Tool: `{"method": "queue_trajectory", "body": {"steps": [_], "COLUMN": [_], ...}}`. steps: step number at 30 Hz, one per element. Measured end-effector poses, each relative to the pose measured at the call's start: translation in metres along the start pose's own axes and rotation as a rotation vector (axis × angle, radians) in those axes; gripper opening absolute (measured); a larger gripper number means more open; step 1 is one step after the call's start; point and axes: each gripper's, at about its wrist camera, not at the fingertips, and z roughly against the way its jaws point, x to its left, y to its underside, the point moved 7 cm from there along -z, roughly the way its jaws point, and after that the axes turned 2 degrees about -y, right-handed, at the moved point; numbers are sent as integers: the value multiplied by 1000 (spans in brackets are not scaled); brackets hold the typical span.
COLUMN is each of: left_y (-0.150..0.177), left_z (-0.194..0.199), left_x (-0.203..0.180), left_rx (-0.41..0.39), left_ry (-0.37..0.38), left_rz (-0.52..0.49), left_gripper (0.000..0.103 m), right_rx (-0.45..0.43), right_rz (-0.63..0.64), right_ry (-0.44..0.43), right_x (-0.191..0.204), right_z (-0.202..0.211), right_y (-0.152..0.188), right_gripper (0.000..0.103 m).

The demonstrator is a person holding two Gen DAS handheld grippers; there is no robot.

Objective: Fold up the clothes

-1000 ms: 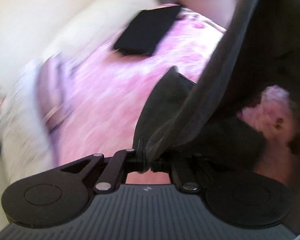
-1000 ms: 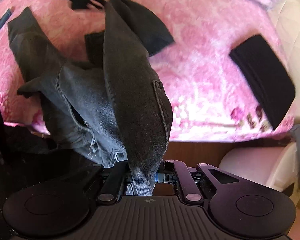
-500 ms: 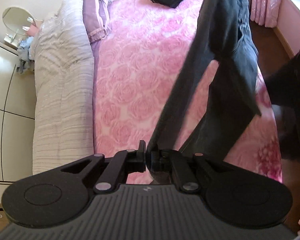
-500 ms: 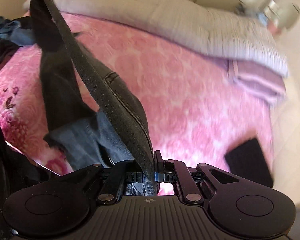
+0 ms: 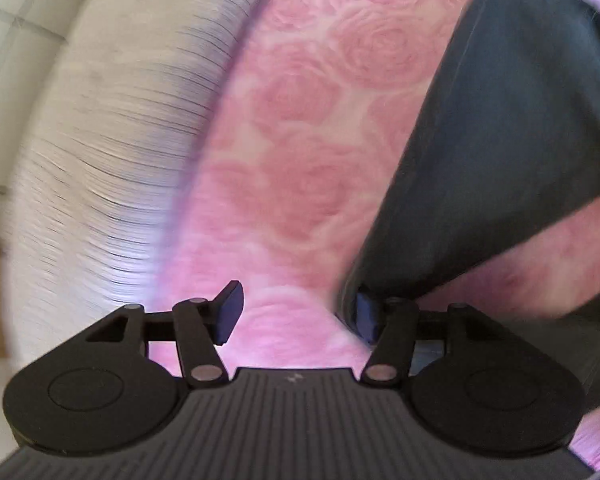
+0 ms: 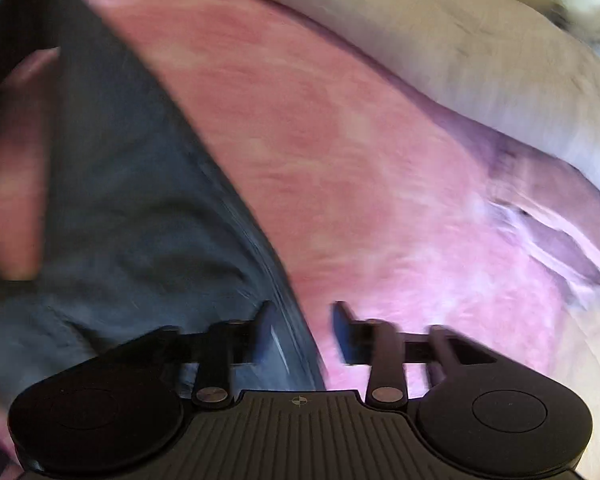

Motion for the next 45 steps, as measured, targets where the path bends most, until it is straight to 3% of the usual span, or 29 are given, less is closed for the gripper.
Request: {"method": "queue_trajectory", "body": {"steps": [1, 3, 8, 10, 12, 15, 19, 21, 23, 24, 25, 26, 27, 29, 31, 35, 38, 39, 42, 45], "left_y": [4, 25, 84, 108, 124, 132, 117, 104, 99, 100, 105, 111, 116, 137, 161, 210, 240, 246, 250, 248], "left_z": [-3, -1, 16, 28, 46, 61, 49, 33, 10, 3, 7, 10, 14, 40, 67, 84, 84, 87, 97, 83], "left_x": [-4, -7, -24, -37, -67, -127, -191, -207, -217, -217, -211, -205, -199, -160, -102, 52, 154, 170, 162, 90], "left_rx": [-22, -23, -13, -19, -47, -77, -94, -77, -25, -14, -8, -1, 5, 7, -20, 30, 111, 122, 73, 6], "left_ry": [40, 43, 129, 139, 201, 277, 356, 333, 329, 323, 357, 390, 423, 308, 276, -42, -325, -394, -451, -342], "left_rz": [54, 116, 337, 362, 366, 376, 519, 599, 668, 667, 668, 669, 670, 575, 570, 499, 592, 592, 548, 435], "left_gripper": [55, 53, 53, 53, 56, 72, 73, 71, 56, 42, 28, 23, 3, 3, 3, 6, 21, 24, 38, 48], "right_rx": [-31, -80, -51, -50, -39, -4, 38, 46, 54, 65, 77, 91, 104, 100, 85, 57, 56, 60, 70, 82], "right_rz": [-29, -97, -292, -387, -476, -567, -675, -717, -749, -762, -774, -776, -776, -782, -799, -842, -862, -865, -879, -892], "right_ry": [-11, -76, -221, -296, -341, -371, -378, -363, -345, -339, -334, -321, -305, -275, -252, -213, -195, -193, -186, -198], "right_x": [-2, 6, 56, 81, 107, 148, 193, 201, 207, 209, 211, 213, 215, 212, 208, 194, 189, 189, 189, 194], "right_z": [-4, -5, -12, -9, -7, -4, 1, 2, 4, 4, 3, 5, 6, 12, 18, 26, 27, 28, 30, 28], "right_y": [-2, 11, 72, 98, 121, 142, 161, 165, 169, 172, 176, 180, 185, 191, 198, 208, 214, 217, 223, 227], "right_gripper": [43, 49, 52, 52, 53, 53, 53, 54, 54, 54, 54, 54, 54, 54, 54, 54, 54, 54, 54, 54]}}
